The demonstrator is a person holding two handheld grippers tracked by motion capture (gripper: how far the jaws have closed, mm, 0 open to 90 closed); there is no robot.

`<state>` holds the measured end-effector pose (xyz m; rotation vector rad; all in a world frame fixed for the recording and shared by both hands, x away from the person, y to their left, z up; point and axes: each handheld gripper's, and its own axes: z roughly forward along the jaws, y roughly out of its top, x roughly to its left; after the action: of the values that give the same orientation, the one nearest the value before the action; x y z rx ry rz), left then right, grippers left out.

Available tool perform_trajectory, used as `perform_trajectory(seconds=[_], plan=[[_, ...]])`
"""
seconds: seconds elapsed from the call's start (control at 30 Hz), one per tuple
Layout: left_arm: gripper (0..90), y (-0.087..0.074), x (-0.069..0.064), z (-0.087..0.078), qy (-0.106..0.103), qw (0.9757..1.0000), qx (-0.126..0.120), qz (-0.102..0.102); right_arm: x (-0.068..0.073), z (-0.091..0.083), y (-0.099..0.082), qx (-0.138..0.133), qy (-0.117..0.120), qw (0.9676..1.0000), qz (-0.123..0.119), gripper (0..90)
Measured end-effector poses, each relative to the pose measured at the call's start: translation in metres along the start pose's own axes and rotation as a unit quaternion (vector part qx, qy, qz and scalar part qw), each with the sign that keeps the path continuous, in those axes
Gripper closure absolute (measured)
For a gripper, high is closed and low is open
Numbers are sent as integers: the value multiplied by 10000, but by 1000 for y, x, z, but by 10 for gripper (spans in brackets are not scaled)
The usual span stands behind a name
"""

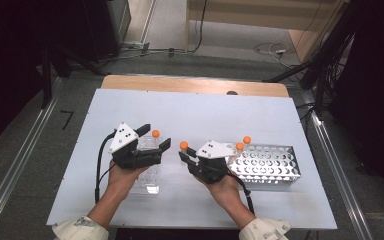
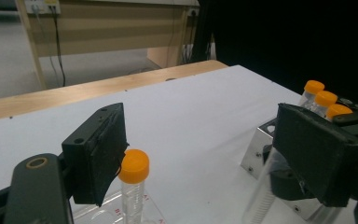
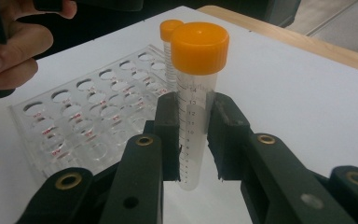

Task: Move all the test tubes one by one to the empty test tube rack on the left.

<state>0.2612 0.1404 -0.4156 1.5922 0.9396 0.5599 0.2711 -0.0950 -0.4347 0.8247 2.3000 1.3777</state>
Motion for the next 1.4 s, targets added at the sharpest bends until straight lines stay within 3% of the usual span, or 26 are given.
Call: perform_trajectory(seconds=[0.23,0.53,1.07,1.33,1.4], plan=[[225,-2,-10,4,-283,9996,70,65,3,11,3,32,44,10000,-9,723],[354,-5,-17,10,-550,9983,156,118,7,17,3,37,61,10000,-5,723],[667,-8,-21,13,-699,9968,271,284,12,19,4,-1,110,9999,-24,722],[690,-8,-19,13,-703,9969,267,230,11,19,4,-33,111,9999,-29,713],[692,-8,-19,13,-714,9969,264,222,11,18,4,-37,115,9999,-16,662]])
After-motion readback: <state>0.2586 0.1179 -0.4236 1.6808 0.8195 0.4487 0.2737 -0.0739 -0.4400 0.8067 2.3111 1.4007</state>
